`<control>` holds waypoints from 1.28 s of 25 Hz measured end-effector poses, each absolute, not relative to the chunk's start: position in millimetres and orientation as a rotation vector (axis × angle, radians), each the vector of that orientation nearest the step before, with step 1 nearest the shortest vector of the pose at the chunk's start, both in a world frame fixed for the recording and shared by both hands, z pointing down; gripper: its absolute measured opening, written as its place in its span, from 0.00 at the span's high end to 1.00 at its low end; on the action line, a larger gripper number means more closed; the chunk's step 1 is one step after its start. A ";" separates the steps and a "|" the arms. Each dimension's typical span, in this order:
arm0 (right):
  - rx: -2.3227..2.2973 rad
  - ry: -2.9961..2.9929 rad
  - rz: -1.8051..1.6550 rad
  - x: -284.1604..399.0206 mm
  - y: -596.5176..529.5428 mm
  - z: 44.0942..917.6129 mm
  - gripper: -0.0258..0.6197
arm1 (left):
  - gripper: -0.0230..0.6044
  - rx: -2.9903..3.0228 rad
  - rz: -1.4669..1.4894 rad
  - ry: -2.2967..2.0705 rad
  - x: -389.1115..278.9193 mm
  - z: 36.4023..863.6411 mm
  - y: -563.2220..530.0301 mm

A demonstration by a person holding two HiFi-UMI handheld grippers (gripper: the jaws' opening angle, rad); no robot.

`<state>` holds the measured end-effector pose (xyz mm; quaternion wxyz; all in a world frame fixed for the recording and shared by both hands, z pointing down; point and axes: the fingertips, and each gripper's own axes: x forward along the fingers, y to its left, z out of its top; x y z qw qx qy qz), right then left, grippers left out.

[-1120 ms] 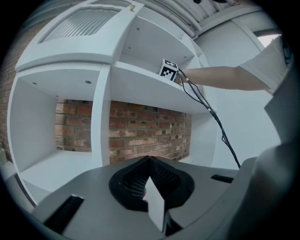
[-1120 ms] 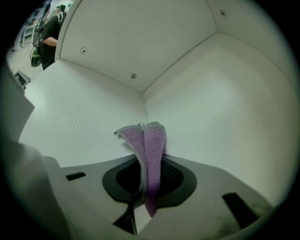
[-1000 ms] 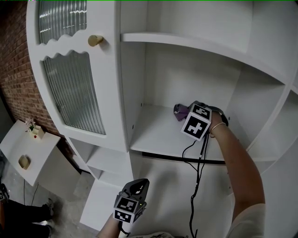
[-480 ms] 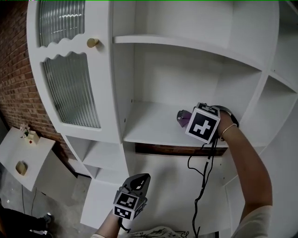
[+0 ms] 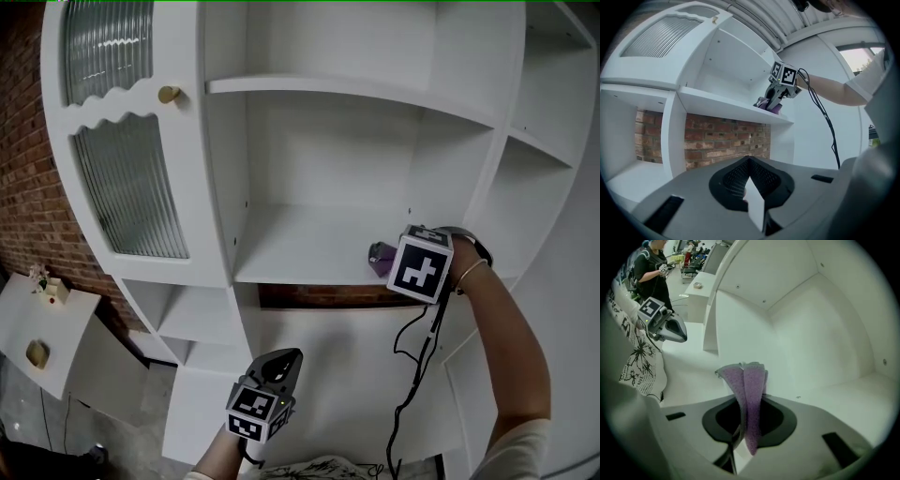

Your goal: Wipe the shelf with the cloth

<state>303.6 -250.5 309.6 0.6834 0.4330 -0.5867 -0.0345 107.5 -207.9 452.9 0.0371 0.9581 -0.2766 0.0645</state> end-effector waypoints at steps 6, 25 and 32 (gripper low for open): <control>0.921 -1.248 -0.057 304.4 -248.7 320.5 0.85 | 0.94 2.948 0.231 -0.817 112.4 453.2 -204.7; 1.022 -1.212 -0.194 323.6 -336.2 318.3 0.86 | 0.94 2.868 0.310 -0.964 110.6 472.6 -257.1; 1.035 -1.186 -0.182 345.5 -375.5 317.9 0.86 | 0.94 2.824 0.292 -0.988 112.5 473.8 -267.4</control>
